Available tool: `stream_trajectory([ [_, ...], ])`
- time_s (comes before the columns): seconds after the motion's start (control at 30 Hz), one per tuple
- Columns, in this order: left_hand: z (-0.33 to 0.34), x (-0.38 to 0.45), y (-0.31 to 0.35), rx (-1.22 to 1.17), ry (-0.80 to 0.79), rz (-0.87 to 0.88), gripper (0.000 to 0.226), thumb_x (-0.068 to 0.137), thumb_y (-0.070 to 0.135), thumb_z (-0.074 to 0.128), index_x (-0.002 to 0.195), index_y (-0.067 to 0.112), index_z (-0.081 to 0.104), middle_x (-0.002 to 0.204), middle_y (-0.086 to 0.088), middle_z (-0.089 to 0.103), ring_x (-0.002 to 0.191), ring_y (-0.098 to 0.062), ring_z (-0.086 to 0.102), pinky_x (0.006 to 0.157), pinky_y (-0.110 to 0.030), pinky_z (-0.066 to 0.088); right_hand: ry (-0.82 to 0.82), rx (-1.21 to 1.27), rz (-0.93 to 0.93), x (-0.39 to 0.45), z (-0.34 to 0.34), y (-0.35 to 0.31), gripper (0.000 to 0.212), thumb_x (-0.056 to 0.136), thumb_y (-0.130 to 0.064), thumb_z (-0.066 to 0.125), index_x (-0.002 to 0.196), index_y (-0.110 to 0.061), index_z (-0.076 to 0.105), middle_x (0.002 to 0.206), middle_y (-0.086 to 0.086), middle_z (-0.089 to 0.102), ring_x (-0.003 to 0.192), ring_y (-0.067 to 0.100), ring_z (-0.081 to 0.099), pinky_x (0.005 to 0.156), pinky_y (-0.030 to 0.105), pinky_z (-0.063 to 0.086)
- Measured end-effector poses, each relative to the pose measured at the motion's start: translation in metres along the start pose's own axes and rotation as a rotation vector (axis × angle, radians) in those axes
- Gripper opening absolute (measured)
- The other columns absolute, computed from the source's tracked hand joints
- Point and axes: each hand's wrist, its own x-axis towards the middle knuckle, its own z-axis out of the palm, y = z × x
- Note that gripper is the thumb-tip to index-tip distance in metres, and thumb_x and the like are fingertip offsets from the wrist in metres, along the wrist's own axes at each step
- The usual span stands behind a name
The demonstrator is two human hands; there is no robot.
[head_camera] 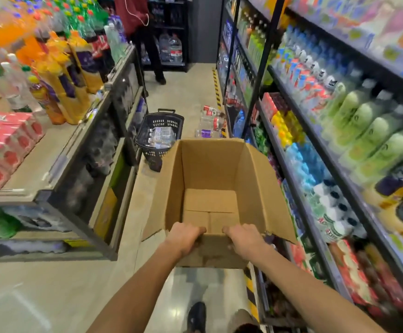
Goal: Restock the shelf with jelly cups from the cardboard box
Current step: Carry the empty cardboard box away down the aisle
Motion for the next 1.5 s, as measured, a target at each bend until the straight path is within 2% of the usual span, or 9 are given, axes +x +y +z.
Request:
stream_trajectory([
  [0.37,-0.019,0.109,-0.005,-0.006,-0.136,-0.053,0.026,0.096,0.020,0.048,0.121,0.024,0.050,0.108,-0.006,0.067,0.100,-0.029,0.063,0.074,-0.034,0.043,-0.061,0.068,-0.038,0.089,-0.001,0.077,0.041,0.097,-0.011,0.052,0.136,-0.022,0.047,0.117,0.008,0.064,0.109,0.030,0.060,0.086,0.040,0.045],
  [0.6,0.028,0.173,0.001,-0.107,-0.284,-0.148,0.022,0.098,0.025,0.050,0.119,0.027,0.054,0.107,-0.002,0.067,0.095,-0.024,0.064,0.080,-0.036,0.047,-0.156,0.113,-0.124,0.150,0.056,0.115,0.038,0.099,-0.010,0.050,0.136,-0.015,0.045,0.109,0.007,0.066,0.100,0.030,0.063,0.070,0.036,0.036],
  [0.67,0.046,0.187,-0.001,-0.134,-0.302,-0.160,0.021,0.100,0.027,0.045,0.119,0.029,0.055,0.108,-0.002,0.067,0.096,-0.024,0.065,0.078,-0.035,0.046,-0.148,0.116,-0.151,0.166,0.076,0.122,0.031,0.095,-0.011,0.057,0.125,-0.014,0.056,0.100,0.008,0.067,0.092,0.028,0.065,0.062,0.032,0.035],
  [0.77,0.081,0.205,-0.004,-0.139,-0.344,-0.155,0.025,0.100,0.023,0.042,0.123,0.030,0.050,0.110,-0.004,0.066,0.100,-0.027,0.064,0.075,-0.035,0.042,-0.175,0.049,-0.213,0.187,0.104,0.124,0.037,0.053,-0.016,0.089,0.086,-0.018,0.072,0.059,0.001,0.059,0.050,0.020,0.060,0.042,0.024,0.035],
  [0.9,0.129,0.234,-0.013,-0.172,-0.386,-0.164,0.026,0.100,0.022,0.043,0.124,0.030,0.050,0.110,-0.003,0.066,0.099,-0.027,0.064,0.079,-0.035,0.047,-0.317,-0.001,-0.237,0.222,0.149,0.126,0.031,0.094,-0.004,0.054,0.125,-0.011,0.055,0.108,0.009,0.068,0.096,0.029,0.068,0.064,0.033,0.038],
  [1.03,0.186,0.261,-0.020,-0.193,-0.392,-0.204,0.022,0.100,0.021,0.045,0.119,0.029,0.053,0.106,-0.001,0.067,0.096,-0.025,0.066,0.079,-0.035,0.049,-0.410,0.092,-0.166,0.255,0.199,0.121,0.020,0.096,-0.015,0.056,0.115,-0.017,0.063,0.100,0.001,0.068,0.090,0.021,0.068,0.053,0.024,0.032],
  [1.13,0.234,0.275,-0.022,-0.238,-0.416,-0.218,0.019,0.099,0.020,0.049,0.114,0.029,0.055,0.104,0.002,0.067,0.095,-0.022,0.065,0.082,-0.033,0.051,-0.251,0.146,-0.094,0.270,0.236,0.118,0.011,0.087,-0.028,0.071,0.097,-0.027,0.069,0.082,-0.006,0.069,0.075,0.012,0.069,0.056,0.023,0.032],
  [1.3,0.309,0.282,-0.022,-0.211,-0.435,-0.203,0.023,0.099,0.020,0.049,0.119,0.031,0.051,0.105,0.001,0.068,0.094,-0.022,0.067,0.073,-0.031,0.047,-0.260,0.135,-0.075,0.284,0.322,0.102,0.033,0.098,-0.018,0.049,0.129,-0.027,0.052,0.106,0.003,0.070,0.099,0.027,0.069,0.069,0.030,0.036],
  [1.5,0.372,0.287,-0.028,-0.212,-0.470,-0.184,0.025,0.098,0.020,0.049,0.120,0.030,0.052,0.103,-0.001,0.069,0.095,-0.025,0.068,0.075,-0.032,0.048,-0.240,0.135,0.020,0.298,0.407,0.073,0.022,0.069,-0.023,0.082,0.083,-0.032,0.067,0.057,-0.006,0.064,0.050,0.015,0.065,0.045,0.023,0.031],
])
